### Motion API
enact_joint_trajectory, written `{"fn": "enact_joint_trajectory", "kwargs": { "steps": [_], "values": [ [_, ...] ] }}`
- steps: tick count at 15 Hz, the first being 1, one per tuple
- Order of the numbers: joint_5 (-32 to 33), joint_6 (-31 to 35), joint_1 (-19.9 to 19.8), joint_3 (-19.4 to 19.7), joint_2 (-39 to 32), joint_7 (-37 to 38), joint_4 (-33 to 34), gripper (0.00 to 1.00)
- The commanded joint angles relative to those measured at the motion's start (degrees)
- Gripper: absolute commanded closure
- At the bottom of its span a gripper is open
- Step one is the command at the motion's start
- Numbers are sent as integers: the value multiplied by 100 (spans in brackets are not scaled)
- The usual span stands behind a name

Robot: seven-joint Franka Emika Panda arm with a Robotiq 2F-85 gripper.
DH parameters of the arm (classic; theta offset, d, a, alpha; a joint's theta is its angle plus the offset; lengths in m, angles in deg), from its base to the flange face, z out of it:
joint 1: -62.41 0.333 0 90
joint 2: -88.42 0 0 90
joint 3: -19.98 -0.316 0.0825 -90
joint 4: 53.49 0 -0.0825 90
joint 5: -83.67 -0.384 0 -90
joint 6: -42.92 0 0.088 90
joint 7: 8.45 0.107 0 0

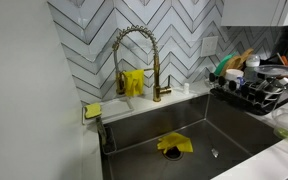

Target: Remove the lunchbox from the sink,put it on the counter, remove the lunchbox from the drying rack, put it on the counter, put the lunchbox on the left in the lunchbox on the right and then put them in the sink

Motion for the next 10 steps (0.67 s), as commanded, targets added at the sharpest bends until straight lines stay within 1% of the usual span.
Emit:
{"fn": "enact_joint_trajectory", "kwargs": {
  "steps": [1, 3, 5, 8, 10],
  "values": [
    [-219, -774, 191, -52, 325, -638, 21, 0],
    [-158, -958, 269, -122, 387, -927, 11, 0],
    [-238, -999, 400, -153, 400, -1373, -15, 0],
    [-642, -976, 672, -74, 310, -2280, -40, 0],
    [-879, -1103, 760, -43, 234, -2691, -18, 0]
  ]
}}
